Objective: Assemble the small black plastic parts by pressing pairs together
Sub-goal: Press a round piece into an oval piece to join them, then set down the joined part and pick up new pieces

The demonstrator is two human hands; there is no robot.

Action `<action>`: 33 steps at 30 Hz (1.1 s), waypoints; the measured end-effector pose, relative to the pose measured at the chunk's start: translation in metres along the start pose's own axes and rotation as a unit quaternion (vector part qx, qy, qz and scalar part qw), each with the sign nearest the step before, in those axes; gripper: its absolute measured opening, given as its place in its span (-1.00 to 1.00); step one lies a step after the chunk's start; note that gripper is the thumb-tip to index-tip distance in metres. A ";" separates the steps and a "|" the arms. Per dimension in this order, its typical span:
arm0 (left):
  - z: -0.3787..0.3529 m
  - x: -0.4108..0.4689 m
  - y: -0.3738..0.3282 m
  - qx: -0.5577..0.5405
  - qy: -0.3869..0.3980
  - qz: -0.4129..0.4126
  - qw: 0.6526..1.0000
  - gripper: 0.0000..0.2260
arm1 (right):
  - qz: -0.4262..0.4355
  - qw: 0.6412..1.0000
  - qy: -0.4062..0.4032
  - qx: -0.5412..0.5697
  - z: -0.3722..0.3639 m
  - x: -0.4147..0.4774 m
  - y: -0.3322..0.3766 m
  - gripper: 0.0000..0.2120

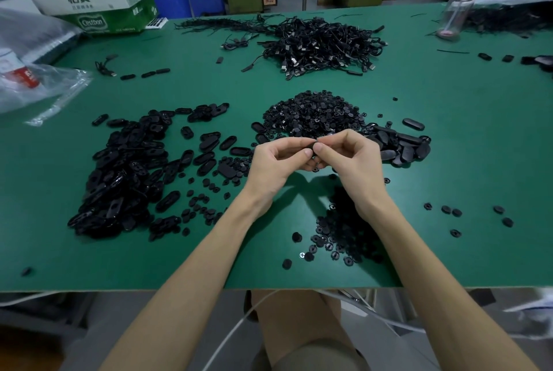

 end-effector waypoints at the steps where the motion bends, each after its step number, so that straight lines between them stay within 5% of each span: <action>1: 0.000 0.000 0.000 0.003 -0.005 0.000 1.000 -0.82 | 0.004 1.000 0.003 -0.004 -0.001 0.000 0.000 -0.95; 23: 0.003 -0.001 -0.001 0.013 -0.024 -0.028 0.999 -0.87 | 0.103 0.983 0.022 -0.153 -0.005 -0.005 0.002 -0.80; 30: 0.000 0.009 -0.013 0.168 -0.013 -0.101 0.981 -0.78 | 0.100 0.982 -0.087 -0.138 0.002 -0.002 0.006 -0.79; 33: 0.025 0.036 -0.026 0.303 -0.099 -0.140 0.937 -0.72 | 0.057 0.972 -0.187 -0.127 0.013 0.008 0.001 -0.75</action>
Point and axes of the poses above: each hand's wrist, its own x-axis towards the middle knuckle, its own z-axis out of the back of the hand, y = z × x, the point moved 2 cm from there along x, towards the middle knuckle, and after that the axes turned 15 degrees about -y, right-handed, at the moved point
